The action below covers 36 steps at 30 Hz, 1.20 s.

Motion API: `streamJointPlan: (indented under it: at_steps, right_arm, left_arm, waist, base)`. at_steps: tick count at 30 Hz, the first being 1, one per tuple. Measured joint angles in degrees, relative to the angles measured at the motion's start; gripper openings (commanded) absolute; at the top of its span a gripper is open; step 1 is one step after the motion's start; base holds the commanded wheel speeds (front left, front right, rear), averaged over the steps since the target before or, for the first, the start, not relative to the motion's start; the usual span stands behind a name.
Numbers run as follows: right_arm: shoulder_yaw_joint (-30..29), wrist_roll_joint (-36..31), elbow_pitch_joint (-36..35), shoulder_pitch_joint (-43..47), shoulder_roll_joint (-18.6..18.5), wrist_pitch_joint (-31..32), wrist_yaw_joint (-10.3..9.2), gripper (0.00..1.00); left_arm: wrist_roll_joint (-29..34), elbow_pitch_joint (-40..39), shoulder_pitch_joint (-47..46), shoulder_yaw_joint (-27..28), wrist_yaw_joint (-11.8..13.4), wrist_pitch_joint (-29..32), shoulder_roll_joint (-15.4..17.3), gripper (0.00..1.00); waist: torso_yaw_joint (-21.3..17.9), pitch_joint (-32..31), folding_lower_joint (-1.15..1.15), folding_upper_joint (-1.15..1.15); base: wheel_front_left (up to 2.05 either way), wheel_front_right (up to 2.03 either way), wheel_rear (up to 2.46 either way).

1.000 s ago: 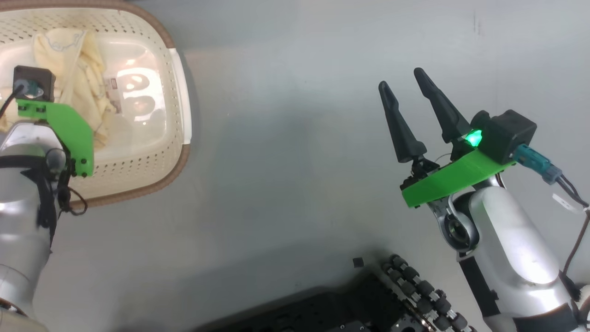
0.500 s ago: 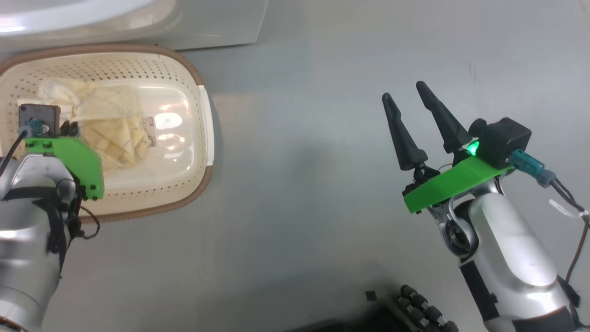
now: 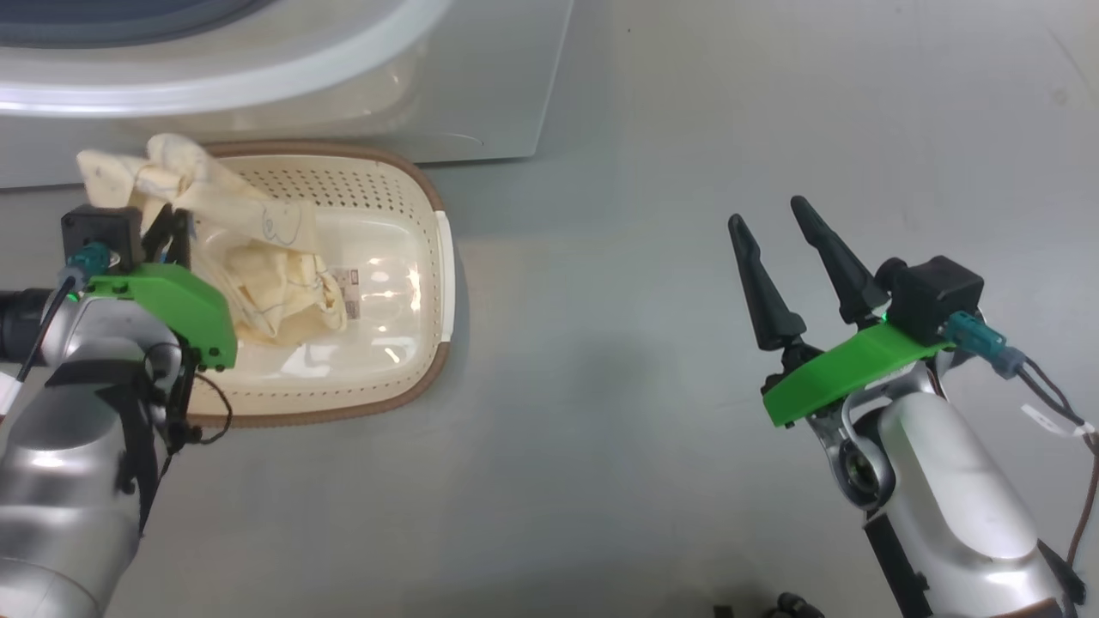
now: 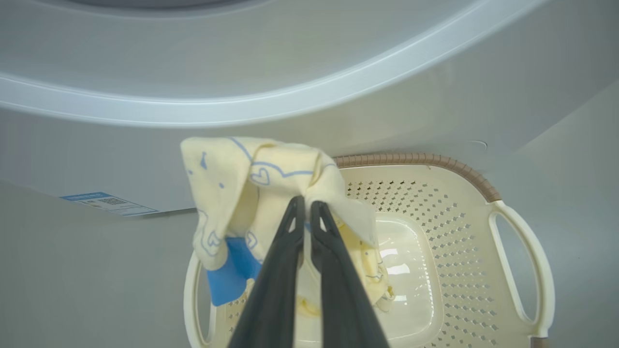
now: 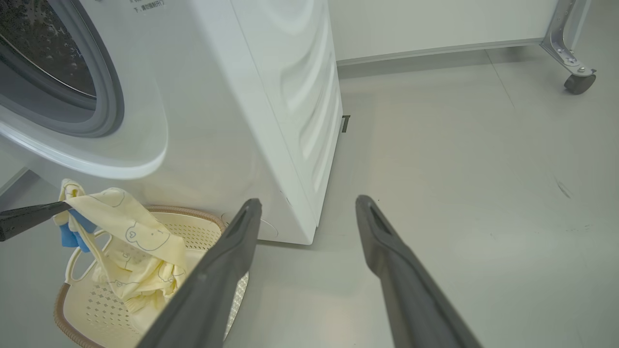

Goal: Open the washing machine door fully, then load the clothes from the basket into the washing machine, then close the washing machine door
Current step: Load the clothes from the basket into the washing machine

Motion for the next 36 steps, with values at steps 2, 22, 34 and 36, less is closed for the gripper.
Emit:
streamJointPlan:
  at_steps: [2, 22, 34, 36]
  right_arm:
    - [-0.18, -0.45, 0.38, 0.92, 0.0, 0.0, 0.0, 1.0]
    - [-0.64, -1.83, 2.83, 5.2, 0.0, 0.01, 0.0, 1.0]
    - [-0.62, -1.89, 3.23, 5.21, 0.0, 0.01, 0.0, 1.0]
    - [-0.62, -1.89, 3.23, 5.21, 0.0, 0.01, 0.0, 1.0]
  left_arm:
    - [0.88, -4.77, 1.31, 1.56, 1.1, 0.0, 0.29, 0.0]
    - [10.39, -36.83, 22.93, 19.28, 4.77, -0.02, 2.07, 0.0]
    - [13.45, -45.89, 27.64, 25.39, 3.59, -0.2, 0.92, 0.0]
    - [13.73, -46.24, 27.65, 26.09, 3.11, -0.2, 0.62, 0.0]
  waist:
    - [0.72, -1.05, 0.0, 0.0]
    - [5.51, -9.65, 0.0, 0.0]
    - [6.1, -10.89, 0.0, 0.0]
    - [6.05, -10.68, 0.01, 0.0]
  base:
    - [0.0, 0.0, 0.0]
    - [0.0, 0.0, 0.0]
    - [0.0, 0.0, 0.0]
    - [0.0, 0.0, 0.0]
